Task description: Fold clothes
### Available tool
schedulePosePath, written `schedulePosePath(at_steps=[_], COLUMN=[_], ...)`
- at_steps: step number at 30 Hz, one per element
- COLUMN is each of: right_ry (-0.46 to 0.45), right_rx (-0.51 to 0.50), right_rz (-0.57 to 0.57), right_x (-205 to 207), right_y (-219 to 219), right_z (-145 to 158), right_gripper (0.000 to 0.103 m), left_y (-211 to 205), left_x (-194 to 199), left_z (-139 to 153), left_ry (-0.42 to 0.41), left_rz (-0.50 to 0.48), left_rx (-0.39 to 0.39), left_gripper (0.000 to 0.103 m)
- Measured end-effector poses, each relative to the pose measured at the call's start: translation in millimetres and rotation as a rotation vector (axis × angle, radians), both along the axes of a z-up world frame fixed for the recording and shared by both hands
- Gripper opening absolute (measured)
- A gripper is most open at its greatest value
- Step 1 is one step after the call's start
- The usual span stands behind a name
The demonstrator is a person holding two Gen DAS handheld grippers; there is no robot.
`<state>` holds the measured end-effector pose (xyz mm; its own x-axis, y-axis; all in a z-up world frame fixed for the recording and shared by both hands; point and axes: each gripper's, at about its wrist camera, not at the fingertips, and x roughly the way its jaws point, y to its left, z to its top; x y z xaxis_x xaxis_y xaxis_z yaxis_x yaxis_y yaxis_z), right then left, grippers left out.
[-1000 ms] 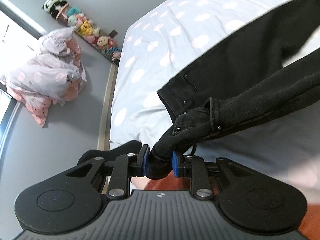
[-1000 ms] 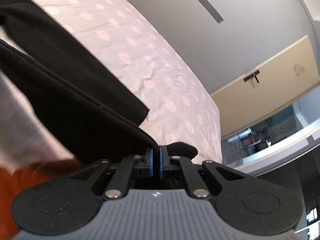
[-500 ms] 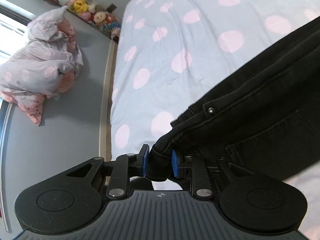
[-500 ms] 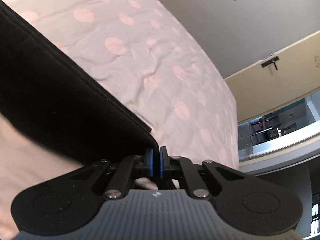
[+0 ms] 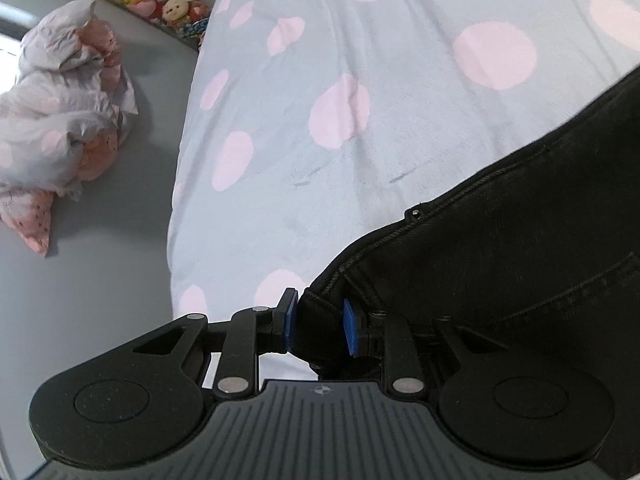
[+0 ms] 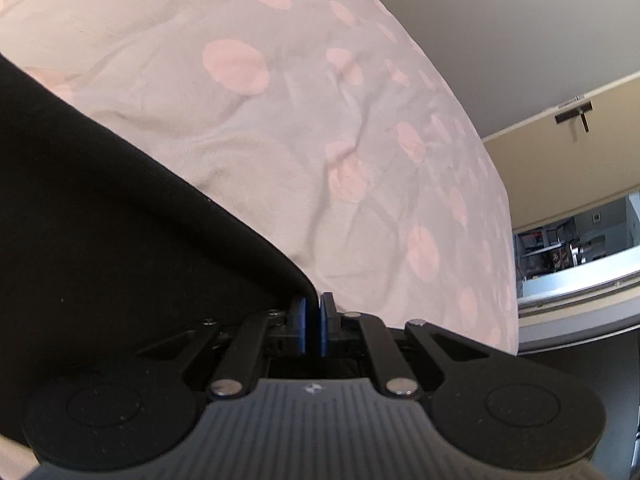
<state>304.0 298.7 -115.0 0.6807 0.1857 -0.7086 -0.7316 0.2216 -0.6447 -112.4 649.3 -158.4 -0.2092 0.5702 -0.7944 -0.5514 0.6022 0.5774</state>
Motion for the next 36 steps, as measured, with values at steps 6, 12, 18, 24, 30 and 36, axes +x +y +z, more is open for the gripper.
schedulePosePath(at_steps=[6,12,18,24,30,36], right_ry=[-0.013,0.122,0.391,0.525,0.404,0.413], right_rx=[0.111,0.429,0.812,0.965,0.909,0.847], right_rz=[-0.103,-0.304,-0.567,-0.657,-0.494,-0.321], right_x=[3,13,16,-3,-42,-103], right_y=[-13,-79,-170,-206,-185,-166], right_z=[13,60,53,8,15,19], right_gripper=[0.033,0.033,0.034,0.034,0.033,0.033], left_y=[-19,-68,-139,-197,-254,-299], left_x=[-15,-28,-14,-14,-19,3], left_z=[27,73,77,59,46,11], left_ry=[-0.111,-0.317,-0.45,-0.562,-0.571,-0.531], left_rz=[0.035,0.102,0.063,0.099,0.026,-0.099], left_rx=[0.136,0.277,0.22,0.192,0.165,0.055], left_gripper=[0.051,0.055,0.055,0.055,0.055,0.055])
